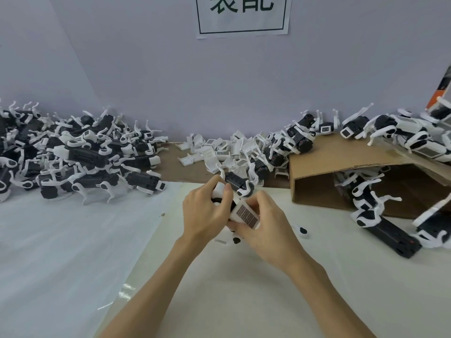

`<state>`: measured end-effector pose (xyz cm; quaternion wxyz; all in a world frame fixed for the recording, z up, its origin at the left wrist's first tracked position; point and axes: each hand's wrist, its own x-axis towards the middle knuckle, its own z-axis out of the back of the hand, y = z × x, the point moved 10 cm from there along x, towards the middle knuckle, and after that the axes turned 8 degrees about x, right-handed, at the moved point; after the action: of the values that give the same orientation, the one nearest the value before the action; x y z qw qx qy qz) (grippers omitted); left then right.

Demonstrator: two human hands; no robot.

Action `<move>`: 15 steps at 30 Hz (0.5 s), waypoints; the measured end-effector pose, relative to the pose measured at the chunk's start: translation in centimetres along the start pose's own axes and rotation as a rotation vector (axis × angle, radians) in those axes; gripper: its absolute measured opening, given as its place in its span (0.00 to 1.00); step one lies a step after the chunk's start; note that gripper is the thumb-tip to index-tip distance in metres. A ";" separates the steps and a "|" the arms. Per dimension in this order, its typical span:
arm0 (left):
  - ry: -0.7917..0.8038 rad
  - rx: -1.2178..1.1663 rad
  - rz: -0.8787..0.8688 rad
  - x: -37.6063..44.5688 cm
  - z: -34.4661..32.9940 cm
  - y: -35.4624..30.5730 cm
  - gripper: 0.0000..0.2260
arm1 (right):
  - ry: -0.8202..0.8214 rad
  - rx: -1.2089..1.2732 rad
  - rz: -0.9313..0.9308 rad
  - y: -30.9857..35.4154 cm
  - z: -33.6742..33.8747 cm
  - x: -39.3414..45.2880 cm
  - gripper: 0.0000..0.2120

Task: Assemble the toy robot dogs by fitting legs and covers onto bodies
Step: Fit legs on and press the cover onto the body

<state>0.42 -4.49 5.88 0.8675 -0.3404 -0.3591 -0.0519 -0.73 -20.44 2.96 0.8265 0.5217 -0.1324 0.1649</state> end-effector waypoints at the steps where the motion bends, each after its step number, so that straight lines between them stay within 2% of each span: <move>1: 0.014 -0.065 0.010 0.0 0.0 0.5 0.14 | 0.022 0.017 0.005 0.0 -0.2 0.0 0.19; 5: 0.067 -0.290 0.113 0.2 -0.4 2.3 0.14 | 0.013 0.002 0.063 -0.1 0.0 0.1 0.19; 15: 0.163 -0.337 0.095 -0.5 -1.7 1.2 0.22 | -0.015 -0.009 0.122 0.3 -1.2 -0.3 0.19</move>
<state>1.46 -4.72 3.96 0.8261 -0.4919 -0.2572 -0.0977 -1.09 -19.29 2.63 0.8161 0.5102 -0.1708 0.2108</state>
